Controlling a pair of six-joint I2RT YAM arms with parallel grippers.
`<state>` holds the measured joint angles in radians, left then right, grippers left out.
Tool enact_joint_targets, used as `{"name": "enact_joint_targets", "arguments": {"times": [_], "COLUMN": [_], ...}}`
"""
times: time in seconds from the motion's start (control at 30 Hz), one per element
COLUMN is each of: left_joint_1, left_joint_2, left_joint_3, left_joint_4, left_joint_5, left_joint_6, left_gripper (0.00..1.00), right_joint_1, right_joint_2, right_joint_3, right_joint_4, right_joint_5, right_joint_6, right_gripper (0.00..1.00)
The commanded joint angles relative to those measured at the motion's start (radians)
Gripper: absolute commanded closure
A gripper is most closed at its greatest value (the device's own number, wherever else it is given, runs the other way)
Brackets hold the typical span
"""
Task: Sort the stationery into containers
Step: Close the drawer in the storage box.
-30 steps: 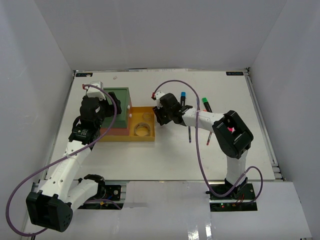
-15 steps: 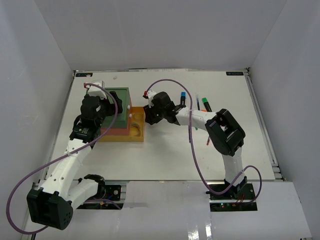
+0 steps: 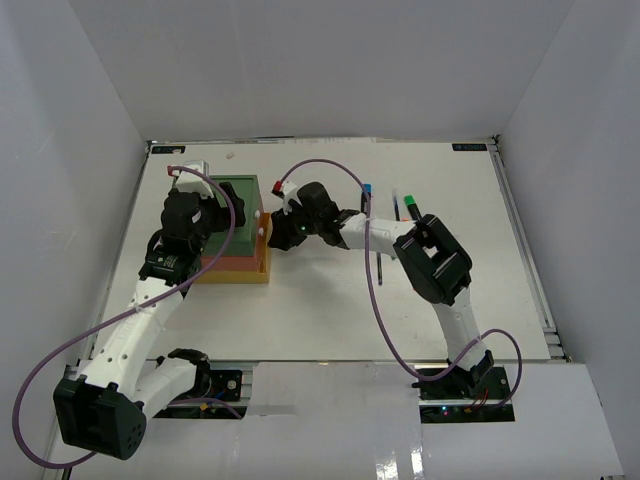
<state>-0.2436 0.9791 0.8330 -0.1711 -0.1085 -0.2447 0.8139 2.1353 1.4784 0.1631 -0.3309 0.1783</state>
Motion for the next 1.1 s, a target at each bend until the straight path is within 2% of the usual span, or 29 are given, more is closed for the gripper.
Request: {"name": "enact_joint_targets", "arguments": {"times": [0.0,0.27,0.47,0.63,0.83,0.87,1.07], "left_joint_1": [0.000,0.000,0.000,0.000,0.000,-0.002,0.000], "left_joint_2": [0.023,0.024,0.021,0.015,0.015,0.013,0.013], "left_joint_3": [-0.006,-0.006,-0.008,-0.008,-0.008,-0.008,-0.008], "left_joint_4": [-0.094,-0.094,-0.093,-0.094,-0.094,-0.094,-0.093], "left_joint_5": [0.055,0.058,0.052,0.047,0.049,0.047,0.046], "left_joint_6": [-0.027,-0.028,-0.025,-0.025,-0.024,-0.022,-0.022], "left_gripper": [0.07,0.06,0.06,0.06,0.06,0.06,0.06], "right_joint_1": [0.019,0.021,0.018,-0.001,-0.050,-0.051,-0.055], "right_joint_2": [0.009,0.018,-0.009,-0.098,-0.207,-0.218,-0.229], "right_joint_3": [0.039,0.023,-0.003,-0.093,-0.173,-0.179,-0.161], "right_joint_4": [0.093,0.179,0.167,0.158,0.154,0.154,0.116], "right_joint_5": [-0.102,-0.177,-0.148,-0.117,-0.215,-0.227,-0.310], "right_joint_6": [0.012,0.023,-0.013,-0.077,-0.161,-0.215,-0.347], "right_gripper": [0.52,0.44,0.43,0.42,0.34,0.33,0.16]}}
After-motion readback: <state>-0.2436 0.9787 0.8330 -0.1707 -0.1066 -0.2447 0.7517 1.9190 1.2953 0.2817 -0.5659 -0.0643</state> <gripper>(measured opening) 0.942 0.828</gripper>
